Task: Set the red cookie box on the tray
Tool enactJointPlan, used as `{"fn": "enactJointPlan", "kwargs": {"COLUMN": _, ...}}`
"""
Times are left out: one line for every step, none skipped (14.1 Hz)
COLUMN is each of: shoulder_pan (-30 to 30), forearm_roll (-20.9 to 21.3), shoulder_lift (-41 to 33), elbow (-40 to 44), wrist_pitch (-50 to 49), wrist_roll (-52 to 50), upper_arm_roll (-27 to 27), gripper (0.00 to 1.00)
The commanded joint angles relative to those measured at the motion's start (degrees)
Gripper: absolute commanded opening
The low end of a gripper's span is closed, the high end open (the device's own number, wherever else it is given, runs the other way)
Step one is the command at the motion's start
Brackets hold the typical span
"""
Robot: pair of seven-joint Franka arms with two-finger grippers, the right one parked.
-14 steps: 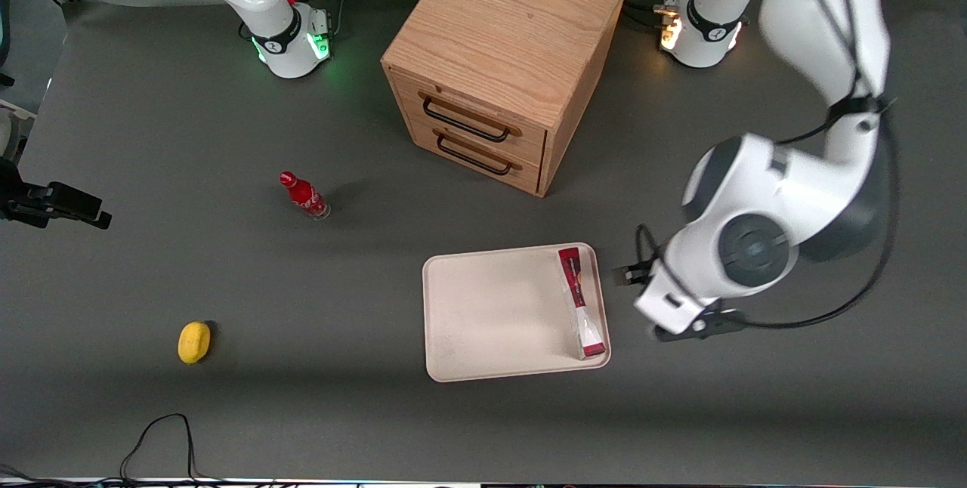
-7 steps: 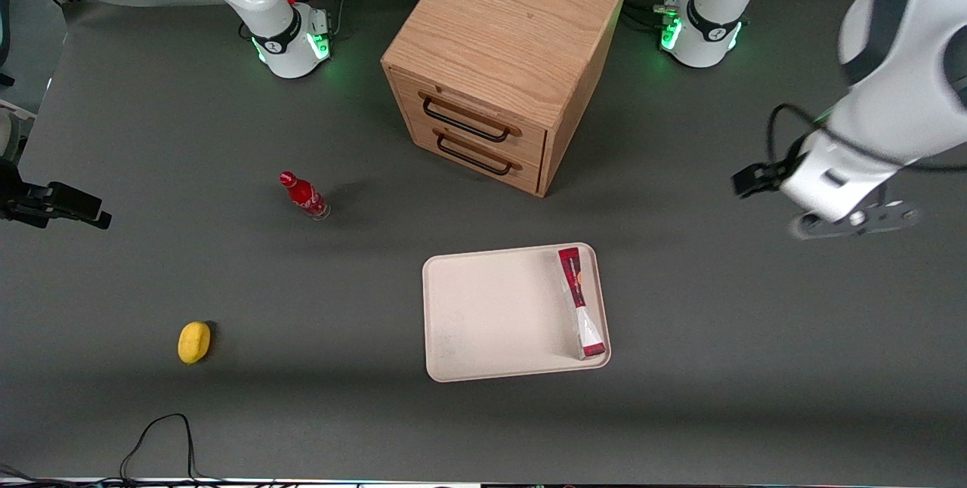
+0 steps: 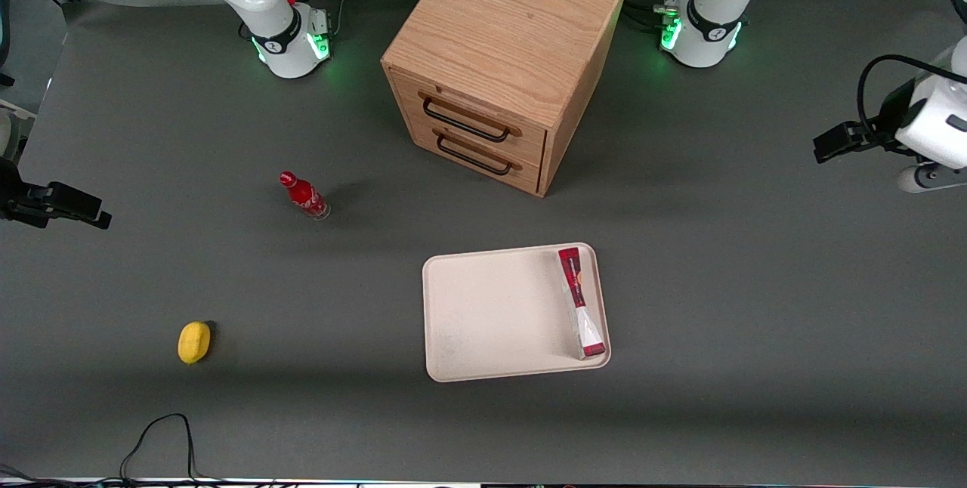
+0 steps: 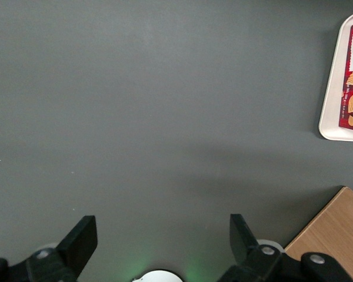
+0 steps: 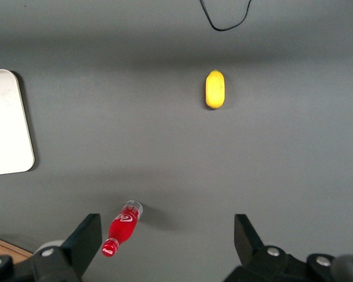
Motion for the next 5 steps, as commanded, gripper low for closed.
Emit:
{"fn": "enactJointPlan", "kwargs": {"shoulder_pan": 0.98, "forearm_roll": -1.03, "shoulder_lift": 1.15, "elbow": 2.48, "wrist_pitch": -0.26, "wrist_roll": 1.60, "upper_arm_roll": 0.55, "gripper": 1.00}}
{"fn": "enactJointPlan", "kwargs": {"shoulder_pan": 1.15, "forearm_roll": -1.03, "shoulder_lift": 1.16, "elbow": 2.57, "wrist_pitch": -0.35, "wrist_roll": 1.60, "upper_arm_roll": 0.55, "gripper": 1.00}}
{"fn": "enactJointPlan", "kwargs": {"shoulder_pan": 1.42, "forearm_roll": -1.03, "shoulder_lift": 1.16, "elbow": 2.75, "wrist_pitch": -0.44, "wrist_roll": 1.69, "upper_arm_roll": 0.55, "gripper": 1.00}}
{"fn": "enactJointPlan", "kwargs": {"shoulder_pan": 1.59, "forearm_roll": -1.03, "shoulder_lift": 1.16, "elbow": 3.01, "wrist_pitch": -1.14, "wrist_roll": 1.78, "upper_arm_roll": 0.55, "gripper": 1.00}}
{"fn": "enactJointPlan", "kwargs": {"shoulder_pan": 1.51, "forearm_roll": -1.03, "shoulder_lift": 1.16, "elbow": 3.10, "wrist_pitch": -1.58, "wrist_roll": 2.12, "upper_arm_roll": 0.55, "gripper": 1.00}}
